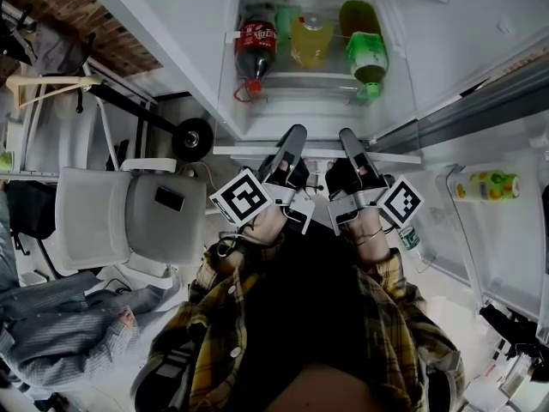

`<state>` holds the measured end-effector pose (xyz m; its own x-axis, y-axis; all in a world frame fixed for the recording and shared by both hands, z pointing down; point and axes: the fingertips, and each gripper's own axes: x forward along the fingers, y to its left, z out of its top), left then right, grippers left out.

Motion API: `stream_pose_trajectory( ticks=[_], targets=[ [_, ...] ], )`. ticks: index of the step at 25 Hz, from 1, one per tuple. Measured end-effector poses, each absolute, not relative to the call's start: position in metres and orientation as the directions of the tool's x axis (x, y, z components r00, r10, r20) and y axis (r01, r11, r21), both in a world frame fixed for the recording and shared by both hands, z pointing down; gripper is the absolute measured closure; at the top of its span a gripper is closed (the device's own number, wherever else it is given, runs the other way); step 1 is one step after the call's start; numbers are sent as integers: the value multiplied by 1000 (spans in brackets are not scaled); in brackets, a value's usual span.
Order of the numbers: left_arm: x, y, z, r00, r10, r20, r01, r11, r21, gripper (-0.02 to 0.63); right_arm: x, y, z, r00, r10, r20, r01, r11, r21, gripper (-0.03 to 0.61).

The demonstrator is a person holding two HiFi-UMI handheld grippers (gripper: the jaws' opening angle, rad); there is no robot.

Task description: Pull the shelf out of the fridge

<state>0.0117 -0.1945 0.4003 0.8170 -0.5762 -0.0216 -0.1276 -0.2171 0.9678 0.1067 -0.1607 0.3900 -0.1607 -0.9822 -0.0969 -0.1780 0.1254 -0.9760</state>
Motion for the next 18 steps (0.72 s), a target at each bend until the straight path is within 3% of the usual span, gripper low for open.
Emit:
stream_pose_trajectory(
  ticks=[18],
  targets=[
    [11, -190, 394, 811, -584, -43, -100, -210, 973, 565, 104, -157, 387, -163, -981, -104, -160, 130, -978, 540]
  ],
)
